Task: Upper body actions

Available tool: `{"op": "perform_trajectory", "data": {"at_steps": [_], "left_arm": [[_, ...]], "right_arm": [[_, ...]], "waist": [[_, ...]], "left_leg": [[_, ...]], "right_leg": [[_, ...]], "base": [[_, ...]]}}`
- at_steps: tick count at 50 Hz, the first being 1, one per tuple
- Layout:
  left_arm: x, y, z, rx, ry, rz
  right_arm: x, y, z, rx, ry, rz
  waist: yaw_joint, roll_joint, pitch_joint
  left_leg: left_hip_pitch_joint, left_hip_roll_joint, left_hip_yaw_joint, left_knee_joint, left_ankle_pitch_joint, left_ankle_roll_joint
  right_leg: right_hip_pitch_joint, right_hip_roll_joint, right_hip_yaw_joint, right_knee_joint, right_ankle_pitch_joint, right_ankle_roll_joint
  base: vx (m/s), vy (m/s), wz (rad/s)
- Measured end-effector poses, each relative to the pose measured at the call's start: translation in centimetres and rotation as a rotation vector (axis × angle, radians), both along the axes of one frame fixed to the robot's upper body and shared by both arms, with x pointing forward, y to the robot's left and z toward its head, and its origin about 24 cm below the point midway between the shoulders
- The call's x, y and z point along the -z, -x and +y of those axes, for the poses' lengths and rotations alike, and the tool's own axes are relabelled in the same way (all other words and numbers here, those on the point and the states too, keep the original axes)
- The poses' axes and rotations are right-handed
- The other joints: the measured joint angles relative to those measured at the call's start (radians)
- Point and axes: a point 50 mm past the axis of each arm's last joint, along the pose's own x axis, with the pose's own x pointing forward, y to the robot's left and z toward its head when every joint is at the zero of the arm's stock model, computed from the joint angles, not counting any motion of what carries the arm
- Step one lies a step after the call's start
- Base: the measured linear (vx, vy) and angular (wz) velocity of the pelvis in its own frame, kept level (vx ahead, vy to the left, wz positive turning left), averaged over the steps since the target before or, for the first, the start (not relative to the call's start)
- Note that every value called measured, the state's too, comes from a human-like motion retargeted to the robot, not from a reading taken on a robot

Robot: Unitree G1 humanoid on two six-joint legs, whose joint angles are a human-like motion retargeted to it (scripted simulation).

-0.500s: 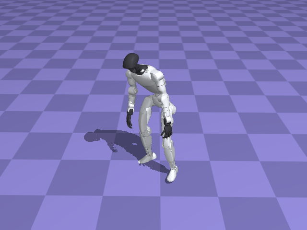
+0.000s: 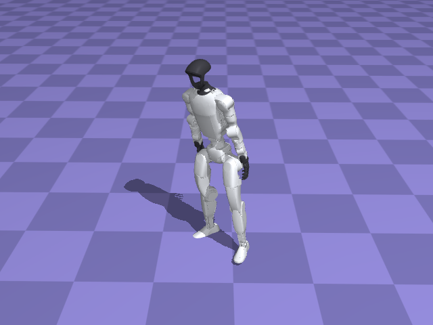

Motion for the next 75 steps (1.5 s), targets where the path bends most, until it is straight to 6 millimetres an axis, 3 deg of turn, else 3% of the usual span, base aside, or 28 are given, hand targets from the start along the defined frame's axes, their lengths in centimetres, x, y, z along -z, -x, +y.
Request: {"op": "perform_trajectory", "data": {"at_steps": [5, 10, 15, 20, 23, 26, 28, 31, 35, 38, 41, 45, 49, 54, 57, 60, 62, 65, 68, 71, 75], "left_arm": [[0.0, -4.8, 0.9, 0.125, -0.021, -0.131], [-1.6, -14.5, 1.1, 0.272, -0.092, -0.379], [-6.4, -24.9, 2.6, 0.512, -0.226, -0.675], [-14.7, -34.5, 4.0, 0.641, -0.398, -0.944], [-20.2, -38.5, 4.1, 0.601, -0.522, -1.098], [-24.8, -41.0, 4.0, 0.560, -0.592, -1.241], [-26.8, -41.8, 4.3, 0.550, -0.630, -1.291], [-28.2, -42.3, 4.8, 0.554, -0.675, -1.313], [-27.3, -42.0, 4.8, 0.585, -0.664, -1.281], [-24.5, -40.9, 4.1, 0.627, -0.564, -1.224], [-20.8, -39.0, 3.7, 0.714, -0.470, -1.123], [-14.9, -34.8, 3.7, 0.787, -0.416, -0.922], [-8.5, -28.1, 2.8, 0.788, -0.332, -0.675], [-2.7, -17.2, 1.6, 0.696, -0.204, -0.375], [-0.8, -10.1, 1.1, 0.550, -0.164, -0.182], [-0.2, -3.7, 0.4, 0.392, -0.105, -0.004], [-0.2, -1.5, -0.4, 0.309, -0.061, 0.064], [-0.2, -0.2, -1.0, 0.230, -0.050, 0.107], [-0.2, 0.4, -0.6, 0.187, -0.075, 0.101], [-0.2, -0.6, 0.3, 0.208, -0.110, 0.061], [-0.1, -4.2, 1.1, 0.257, -0.150, -0.050]], "right_arm": [[-0.2, -5.2, -1.1, -0.164, 0.058, -0.133], [-2.1, -15.6, -1.4, -0.362, 0.106, -0.399], [-6.8, -25.8, -0.2, -0.481, 0.070, -0.712], [-14.6, -34.6, 1.2, -0.590, 0.079, -1.045], [-19.7, -38.2, 1.9, -0.595, 0.111, -1.281], [-23.7, -40.3, 2.6, -0.579, 0.119, -1.451], [-25.4, -41.1, 3.0, -0.588, 0.116, -1.515], [-26.7, -41.6, 3.2, -0.617, 0.133, -1.555], [-26.0, -41.4, 3.3, -0.643, 0.143, -1.527], [-23.7, -40.4, 3.3, -0.633, 0.116, -1.467], [-20.1, -38.6, 2.3, -0.607, 0.145, -1.339], [-14.1, -34.2, 1.1, -0.633, 0.202, -1.096], [-8.0, -27.5, 0.3, -0.643, 0.225, -0.846], [-2.1, -16.1, 0.0, -0.468, 0.203, -0.532], [-0.4, -9.4, 0.1, -0.411, 0.191, -0.337], [0.0, -3.6, -0.1, -0.387, 0.183, -0.155], [0.0, -1.1, 0.0, -0.338, 0.155, -0.051], [-0.2, 1.1, 0.2, -0.187, 0.092, 0.052], [-0.3, 1.3, -0.1, -0.104, 0.097, 0.030], [-0.2, 0.2, -0.4, -0.092, 0.129, -0.008], [0.0, -3.3, -0.6, -0.122, 0.122, -0.104]], "waist": [[0.007, -0.004, 0.041], [0.022, 0.012, 0.115], [0.028, 0.047, 0.157], [0.092, 0.045, 0.158], [0.114, 0.061, 0.159], [0.147, 0.053, 0.162], [0.159, 0.054, 0.164], [0.169, 0.053, 0.168], [0.173, 0.057, 0.170], [0.166, 0.071, 0.159], [0.154, 0.081, 0.150], [0.118, 0.079, 0.136], [0.079, 0.051, 0.125], [0.062, 0.013, 0.119], [0.032, 0.004, 0.077], [-0.024, 0.013, 0.013], [-0.045, 0.010, 0.013], [-0.018, 0.010, 0.057], [-0.004, 0.000, 0.057], [-0.013, 0.002, 0.049], [-0.017, 0.003, 0.057]], "left_leg": [[-0.004, -0.005, 0.003, 0.023, 0.002, 0.004], [-0.172, 0.078, -0.001, 0.252, -0.077, -0.010], [-0.446, 0.202, -0.082, 0.640, -0.236, -0.031], [-0.712, 0.291, -0.091, 0.940, -0.335, -0.006], [-0.845, 0.337, -0.120, 1.077, -0.368, -0.002], [-0.944, 0.385, -0.128, 1.186, -0.397, -0.009], [-0.995, 0.410, -0.143, 1.244, -0.414, -0.011], [-1.035, 0.432, -0.155, 1.297, -0.433, -0.007], [-1.025, 0.439, -0.160, 1.304, -0.437, 0.000], [-0.974, 0.429, -0.154, 1.240, -0.417, -0.005], [-0.876, 0.397, -0.131, 1.112, -0.374, -0.011], [-0.690, 0.319, -0.081, 0.845, -0.287, -0.017], [-0.462, 0.203, -0.028, 0.502, -0.143, -0.023], [-0.155, 0.074, 0.000, 0.137, -0.006, -0.027], [-0.033, 0.018, 0.012, -0.009, 0.040, -0.011], [0.008, -0.002, 0.007, -0.048, 0.038, -0.001], [0.002, 0.007, -0.005, -0.015, 0.024, -0.006], [0.041, -0.002, 0.010, -0.024, 0.022, 0.006], [0.061, -0.002, 0.036, -0.029, 0.019, -0.001], [0.054, -0.003, 0.034, -0.032, 0.020, 0.002], [0.020, 0.004, 0.010, 0.001, 0.014, 0.000]], "right_leg": [[-0.015, -0.009, -0.002, 0.041, -0.015, -0.018], [-0.211, -0.008, 0.090, 0.280, -0.094, -0.058], [-0.408, 0.008, 0.082, 0.529, -0.192, -0.087], [-0.674, 0.052, 0.119, 0.796, -0.289, -0.137], [-0.796, 0.085, 0.095, 0.910, -0.324, -0.163], [-0.907, 0.106, 0.095, 1.009, -0.347, -0.185], [-0.956, 0.118, 0.087, 1.061, -0.362, -0.199], [-0.994, 0.126, 0.081, 1.117, -0.386, -0.222], [-0.976, 0.127, 0.077, 1.132, -0.404, -0.234], [-0.912, 0.122, 0.078, 1.064, -0.387, -0.214], [-0.806, 0.109, 0.083, 0.934, -0.340, -0.178], [-0.621, 0.080, 0.093, 0.682, -0.247, -0.121], [-0.410, 0.034, 0.085, 0.384, -0.120, -0.069], [-0.147, -0.007, 0.052, 0.120, -0.014, -0.014], [-0.041, -0.001, 0.028, 0.018, 0.012, -0.008], [0.020, 0.026, -0.012, -0.047, 0.023, -0.010], [0.027, 0.025, 0.002, -0.037, 0.013, -0.015], [0.036, 0.022, 0.016, -0.015, 0.014, -0.017], [0.045, 0.025, 0.022, -0.021, 0.010, -0.021], [0.032, 0.021, 0.030, -0.007, 0.003, -0.017], [0.011, 0.017, 0.020, 0.029, -0.015, -0.025]], "base": [[-0.08, 0.03, -0.04], [-0.28, 0.09, -0.12], [-0.32, 0.01, 0.01], [-0.34, -0.02, -0.47], [-0.24, -0.05, -0.30], [-0.17, -0.08, -0.47], [-0.09, -0.08, -0.32], [-0.03, -0.03, -0.15], [0.06, -0.02, 0.01], [0.10, 0.00, 0.17], [0.14, 0.02, 0.34], [0.19, 0.04, 0.44], [0.23, 0.03, 0.51], [0.38, -0.09, 0.32], [0.47, -0.06, 0.12], [0.45, 0.03, 0.23], [0.15, 0.03, -0.14], [-0.03, 0.01, -0.25], [0.06, 0.02, -0.24], [0.01, 0.03, 0.01], [-0.11, 0.04, 0.27]]}}
